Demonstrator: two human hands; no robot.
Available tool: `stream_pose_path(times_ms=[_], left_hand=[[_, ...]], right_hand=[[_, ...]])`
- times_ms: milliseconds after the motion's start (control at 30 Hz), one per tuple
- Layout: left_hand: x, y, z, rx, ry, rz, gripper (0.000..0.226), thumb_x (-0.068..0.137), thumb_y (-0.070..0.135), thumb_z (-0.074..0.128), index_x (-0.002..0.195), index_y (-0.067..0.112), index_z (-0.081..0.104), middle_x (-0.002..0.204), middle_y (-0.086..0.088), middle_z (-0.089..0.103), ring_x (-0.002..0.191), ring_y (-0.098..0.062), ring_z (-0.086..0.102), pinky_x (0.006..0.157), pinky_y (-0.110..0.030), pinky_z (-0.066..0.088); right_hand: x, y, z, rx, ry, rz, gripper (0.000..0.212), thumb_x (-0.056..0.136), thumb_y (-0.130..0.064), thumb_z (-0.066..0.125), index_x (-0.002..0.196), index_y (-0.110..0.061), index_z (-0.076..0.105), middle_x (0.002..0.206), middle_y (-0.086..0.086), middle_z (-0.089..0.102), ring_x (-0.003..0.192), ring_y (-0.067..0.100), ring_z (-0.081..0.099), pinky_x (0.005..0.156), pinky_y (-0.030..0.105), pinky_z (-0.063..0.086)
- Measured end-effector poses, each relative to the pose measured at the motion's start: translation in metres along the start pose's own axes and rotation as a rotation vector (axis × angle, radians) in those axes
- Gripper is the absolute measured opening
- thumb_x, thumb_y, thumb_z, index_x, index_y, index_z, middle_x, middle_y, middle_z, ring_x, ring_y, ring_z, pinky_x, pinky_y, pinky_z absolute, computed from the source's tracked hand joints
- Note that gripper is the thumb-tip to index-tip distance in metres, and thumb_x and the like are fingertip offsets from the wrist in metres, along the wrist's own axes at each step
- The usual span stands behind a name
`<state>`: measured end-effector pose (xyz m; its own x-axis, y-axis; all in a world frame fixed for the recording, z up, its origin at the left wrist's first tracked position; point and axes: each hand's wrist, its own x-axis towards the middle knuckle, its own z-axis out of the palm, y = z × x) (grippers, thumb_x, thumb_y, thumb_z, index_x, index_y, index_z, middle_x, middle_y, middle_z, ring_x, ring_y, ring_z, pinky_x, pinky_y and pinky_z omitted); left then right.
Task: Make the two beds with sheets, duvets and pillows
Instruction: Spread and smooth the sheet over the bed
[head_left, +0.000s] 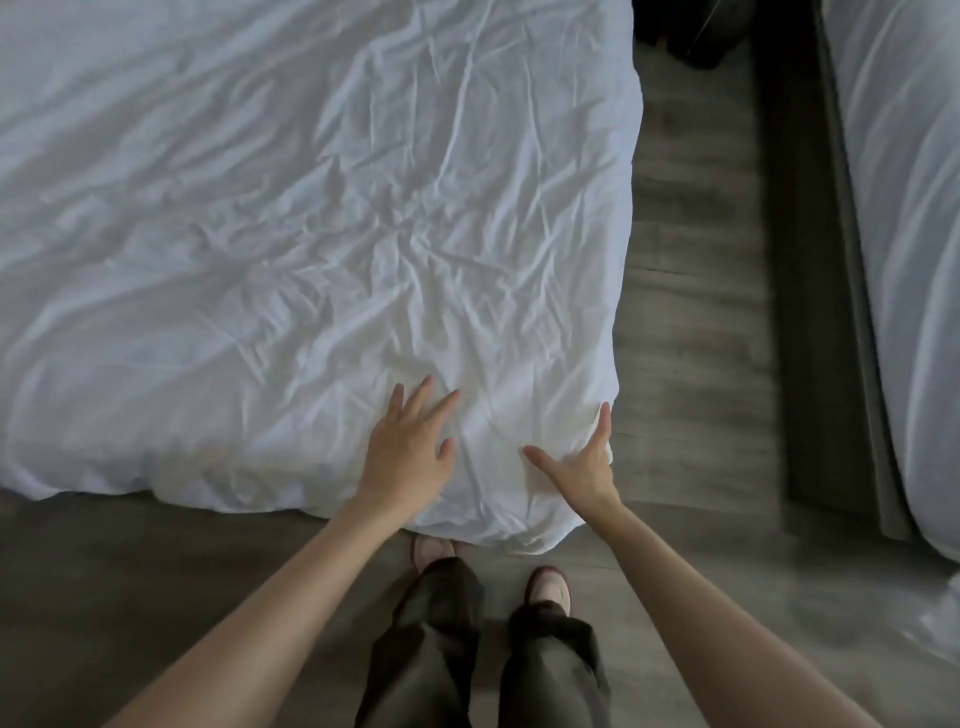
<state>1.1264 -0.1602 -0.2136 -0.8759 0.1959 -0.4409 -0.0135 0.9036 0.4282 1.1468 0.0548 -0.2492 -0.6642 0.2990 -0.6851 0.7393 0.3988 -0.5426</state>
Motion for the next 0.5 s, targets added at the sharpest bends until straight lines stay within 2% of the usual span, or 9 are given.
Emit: stream_pose_path(times_ms=[67, 167, 267, 333, 400, 500], left_hand=[[0.010, -0.011, 0.010, 0.016, -0.021, -0.017, 0.058, 0.101, 0.032, 0.043, 0.153, 0.035, 0.020, 0.163, 0.005, 0.005, 0.150, -0.030, -0.004, 0.116, -0.049, 0.027], [0.020, -0.019, 0.024, 0.014, -0.078, -0.055, 0.058, 0.101, 0.031, 0.042, 0.153, 0.037, 0.018, 0.163, 0.005, 0.004, 0.149, -0.033, -0.002, 0.115, -0.049, 0.028], [0.021, -0.017, 0.034, -0.022, -0.130, -0.078, 0.057, 0.102, 0.031, 0.040, 0.153, 0.037, 0.016, 0.163, 0.003, 0.002, 0.149, -0.032, -0.002, 0.118, -0.046, 0.021], [0.015, -0.012, 0.039, -0.029, -0.129, -0.068, 0.057, 0.103, 0.028, 0.041, 0.154, 0.034, 0.016, 0.163, -0.001, 0.004, 0.149, -0.030, 0.001, 0.119, -0.040, 0.011], [0.007, -0.008, 0.042, -0.047, -0.113, -0.060, 0.059, 0.102, 0.026, 0.043, 0.154, 0.031, 0.016, 0.163, -0.003, 0.009, 0.149, -0.027, 0.006, 0.119, -0.037, 0.009], [-0.006, -0.007, 0.045, -0.084, -0.077, -0.066, 0.061, 0.101, 0.028, 0.044, 0.154, 0.032, 0.015, 0.162, -0.004, 0.013, 0.148, -0.025, 0.014, 0.119, -0.039, 0.020]], right_hand=[[0.005, 0.005, 0.009, 0.024, 0.093, 0.033, 0.129, 0.061, -0.053, 0.086, 0.151, -0.035, -0.005, 0.145, 0.013, 0.038, 0.133, 0.034, 0.039, 0.105, 0.048, 0.038], [0.007, 0.015, 0.014, 0.011, 0.212, 0.080, 0.113, 0.065, -0.048, 0.084, 0.149, -0.017, 0.015, 0.136, 0.013, 0.046, 0.123, 0.035, 0.049, 0.097, 0.045, 0.044], [0.004, 0.020, 0.017, 0.020, 0.215, 0.083, 0.064, 0.079, -0.040, 0.075, 0.123, -0.007, 0.043, 0.112, 0.009, 0.060, 0.106, 0.033, 0.059, 0.086, 0.041, 0.049], [-0.004, 0.017, 0.021, 0.047, 0.215, 0.010, 0.038, 0.087, -0.035, 0.067, 0.105, -0.007, 0.049, 0.095, 0.006, 0.060, 0.097, 0.033, 0.061, 0.082, 0.040, 0.050], [-0.012, 0.015, 0.023, 0.054, 0.240, -0.107, 0.031, 0.092, -0.032, 0.061, 0.108, -0.006, 0.054, 0.100, 0.008, 0.062, 0.100, 0.030, 0.059, 0.087, 0.039, 0.048], [-0.025, 0.013, 0.016, 0.098, 0.188, -0.196, 0.032, 0.097, -0.029, 0.053, 0.123, -0.009, 0.050, 0.111, 0.008, 0.061, 0.104, 0.028, 0.057, 0.090, 0.038, 0.046]])
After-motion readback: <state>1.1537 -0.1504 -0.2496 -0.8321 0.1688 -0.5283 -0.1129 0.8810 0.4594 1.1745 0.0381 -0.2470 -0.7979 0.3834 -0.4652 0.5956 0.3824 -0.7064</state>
